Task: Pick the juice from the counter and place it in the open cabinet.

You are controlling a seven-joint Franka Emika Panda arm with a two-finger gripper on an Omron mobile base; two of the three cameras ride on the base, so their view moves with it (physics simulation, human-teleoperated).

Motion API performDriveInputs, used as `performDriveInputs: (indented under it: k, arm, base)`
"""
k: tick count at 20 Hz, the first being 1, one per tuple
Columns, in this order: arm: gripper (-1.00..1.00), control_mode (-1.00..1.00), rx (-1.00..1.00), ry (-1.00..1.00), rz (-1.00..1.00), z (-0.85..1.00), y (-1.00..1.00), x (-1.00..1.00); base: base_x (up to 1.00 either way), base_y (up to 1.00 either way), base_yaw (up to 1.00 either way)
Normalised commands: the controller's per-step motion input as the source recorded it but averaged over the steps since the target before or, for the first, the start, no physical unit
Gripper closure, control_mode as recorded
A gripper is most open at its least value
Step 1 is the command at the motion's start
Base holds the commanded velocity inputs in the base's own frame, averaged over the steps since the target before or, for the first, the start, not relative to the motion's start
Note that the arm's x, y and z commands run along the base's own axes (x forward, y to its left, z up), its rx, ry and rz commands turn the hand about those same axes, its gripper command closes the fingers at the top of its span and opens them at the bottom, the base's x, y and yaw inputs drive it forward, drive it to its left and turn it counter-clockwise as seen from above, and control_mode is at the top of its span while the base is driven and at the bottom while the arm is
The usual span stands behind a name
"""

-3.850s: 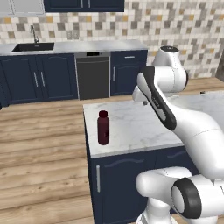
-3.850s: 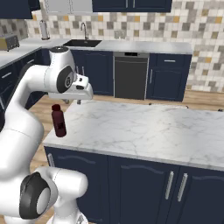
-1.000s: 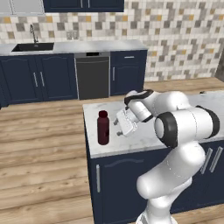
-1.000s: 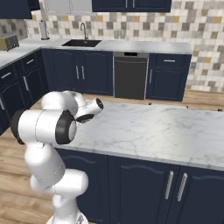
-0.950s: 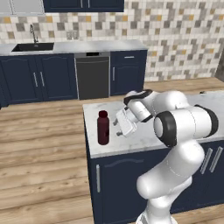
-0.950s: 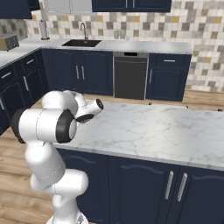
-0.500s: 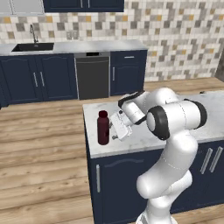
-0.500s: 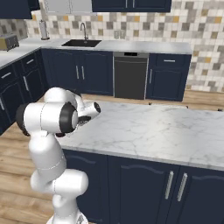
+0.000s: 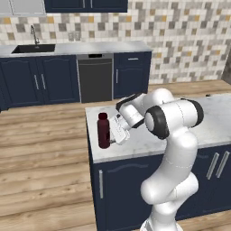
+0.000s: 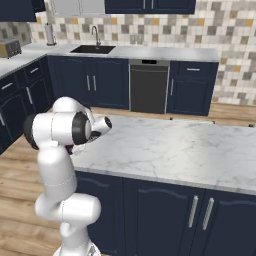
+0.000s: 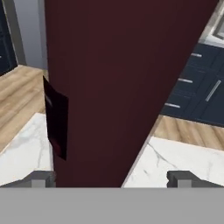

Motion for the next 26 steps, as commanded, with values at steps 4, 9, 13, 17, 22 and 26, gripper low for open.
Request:
performDriveInputs:
  k: [4, 9, 13, 17, 22, 26]
  arm:
    - [-1.00, -1.00, 0.05, 0.00, 0.05, -0.12, 0.20, 0.11]
    - [1.00, -1.00, 0.06, 0.00, 0.05, -0.15, 0.19, 0.07]
    - [1.00, -1.00, 0.05, 0.00, 0.05, -0.09, 0.10, 0.01]
    - [1.00, -1.00, 0.02, 0.01, 0.02, -0.01, 0.01, 0.00]
    - [1.00, -1.00, -0.05, 0.13, 0.00, 0.54, 0.00, -0.09]
    - [1.00, -1.00, -0.17, 0.19, 0.00, 1.00, 0.00, -0.25]
  base:
    - [0.00, 0.00, 0.00]
    - [0.00, 0.00, 0.00]
    - [0.00, 0.00, 0.00]
    - [0.00, 0.00, 0.00]
    - [0.00, 0.00, 0.00]
    - [0.00, 0.00, 0.00]
